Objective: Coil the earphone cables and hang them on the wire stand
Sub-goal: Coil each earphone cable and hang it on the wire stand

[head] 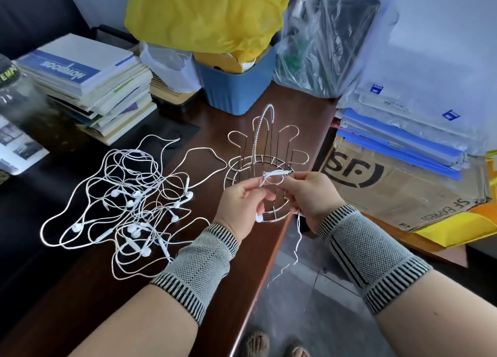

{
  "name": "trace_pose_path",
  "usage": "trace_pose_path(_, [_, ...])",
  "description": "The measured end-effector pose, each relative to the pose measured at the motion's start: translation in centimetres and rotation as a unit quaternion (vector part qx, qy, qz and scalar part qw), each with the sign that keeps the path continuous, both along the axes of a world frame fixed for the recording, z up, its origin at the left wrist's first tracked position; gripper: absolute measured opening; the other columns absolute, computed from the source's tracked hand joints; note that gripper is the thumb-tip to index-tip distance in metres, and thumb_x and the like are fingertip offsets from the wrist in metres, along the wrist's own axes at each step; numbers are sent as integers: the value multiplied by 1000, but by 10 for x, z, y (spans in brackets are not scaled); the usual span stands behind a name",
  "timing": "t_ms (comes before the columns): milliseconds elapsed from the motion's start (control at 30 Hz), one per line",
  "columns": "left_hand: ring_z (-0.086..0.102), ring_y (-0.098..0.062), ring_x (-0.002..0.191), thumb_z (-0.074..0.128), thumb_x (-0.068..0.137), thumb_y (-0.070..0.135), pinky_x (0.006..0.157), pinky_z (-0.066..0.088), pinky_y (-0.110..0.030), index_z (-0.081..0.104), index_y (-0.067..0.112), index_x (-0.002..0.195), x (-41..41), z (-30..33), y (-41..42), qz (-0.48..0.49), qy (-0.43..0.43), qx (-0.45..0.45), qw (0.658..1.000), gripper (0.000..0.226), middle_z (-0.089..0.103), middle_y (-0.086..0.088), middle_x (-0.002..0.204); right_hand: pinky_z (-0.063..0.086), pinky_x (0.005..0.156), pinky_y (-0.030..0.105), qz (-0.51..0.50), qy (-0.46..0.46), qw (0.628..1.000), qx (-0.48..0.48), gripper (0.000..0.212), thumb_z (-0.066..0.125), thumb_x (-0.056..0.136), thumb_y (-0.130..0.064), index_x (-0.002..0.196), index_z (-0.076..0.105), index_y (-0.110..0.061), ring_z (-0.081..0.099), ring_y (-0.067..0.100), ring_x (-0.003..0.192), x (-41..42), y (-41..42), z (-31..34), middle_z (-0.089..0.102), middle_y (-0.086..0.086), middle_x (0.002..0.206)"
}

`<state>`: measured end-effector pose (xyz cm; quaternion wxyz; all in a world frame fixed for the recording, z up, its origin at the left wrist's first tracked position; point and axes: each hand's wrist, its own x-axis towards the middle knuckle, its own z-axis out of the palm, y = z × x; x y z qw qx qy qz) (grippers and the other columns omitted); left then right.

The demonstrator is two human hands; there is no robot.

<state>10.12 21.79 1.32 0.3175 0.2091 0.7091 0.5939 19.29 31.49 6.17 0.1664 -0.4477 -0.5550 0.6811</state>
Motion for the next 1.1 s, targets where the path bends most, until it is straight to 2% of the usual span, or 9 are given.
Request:
trace_pose_path(167, [52, -4, 54, 65, 83, 56, 54, 43, -19, 67, 21, 74, -5, 0, 1, -29, 38, 35, 998, 37, 63, 7, 65, 29, 45, 25, 35, -3, 999, 24, 29, 80, 72, -24, 65, 62, -2, 34, 10, 38, -2, 6, -6, 44, -3, 41])
trace_pose_path(267, [41, -5, 45, 56, 97, 25, 46, 33, -19, 70, 19, 73, -1, 3, 2, -21, 7, 68, 997, 28, 65, 1, 65, 29, 44, 24, 53, -1, 998, 42, 32, 80, 73, -29, 62, 61, -6, 34, 10, 38, -3, 8, -12, 43, -5, 41])
trace_pose_path(333, [38, -6, 44, 51, 98, 17, 44, 31, -18, 72, 12, 78, 0, 4, 3, -18, 0, 90, 996, 30, 67, -1, 66, 29, 43, 23, 62, 6, 996, 56, 31, 78, 75, -27, 60, 60, -7, 33, 9, 40, -2, 9, -17, 42, -6, 40])
trace_pose_path(400, [38, -5, 43, 49, 99, 21, 43, 31, -15, 71, 3, 77, 0, 2, 1, -15, 26, 94, 995, 36, 68, 1, 64, 29, 43, 23, 79, 15, 994, 75, 27, 75, 78, -21, 62, 59, -6, 32, 9, 40, -1, 10, -22, 42, -8, 40])
trace_pose_path(500, [38, -2, 41, 47, 100, 29, 42, 32, -16, 67, -4, 74, -1, -6, 1, -9, 71, 80, 994, 47, 63, 8, 53, 28, 43, 22, 96, 25, 990, 104, 28, 75, 78, -24, 61, 60, -8, 32, 10, 39, 1, 13, -30, 41, -6, 42])
trace_pose_path(667, [37, -7, 43, 50, 99, 31, 43, 33, -23, 72, 17, 83, -1, -12, 1, 30, 69, 111, 991, 30, 66, 3, 60, 30, 45, 24, 57, 113, 984, 126, 18, 74, 79, -18, 67, 65, -8, 34, 12, 43, 9, 12, -40, 40, -1, 49])
trace_pose_path(833, [33, -8, 42, 53, 98, 26, 42, 27, -24, 71, 19, 85, 9, -20, -4, 41, 34, 157, 986, 23, 65, 4, 60, 36, 50, 25, -37, 176, 948, 262, 24, 72, 82, -22, 58, 69, -18, 41, 10, 48, 10, 1, -38, 51, -7, 49])
trace_pose_path(1000, [38, -7, 41, 55, 97, 22, 39, 27, -20, 70, 15, 84, 10, -13, -8, 15, 35, 165, 985, 22, 69, 1, 66, 42, 54, 28, -83, 134, 923, 351, 25, 71, 82, -20, 63, 67, -5, 47, 9, 50, 2, -12, -26, 57, -4, 52])
trace_pose_path(1100, [43, -10, 43, 50, 97, 19, 42, 31, -23, 70, 3, 91, 10, -9, -10, 21, 12, 177, 984, 26, 69, -11, 74, 42, 53, 24, -91, 78, 910, 396, 24, 71, 81, -23, 60, 66, -12, 46, 4, 46, -1, -18, -24, 56, -9, 50])
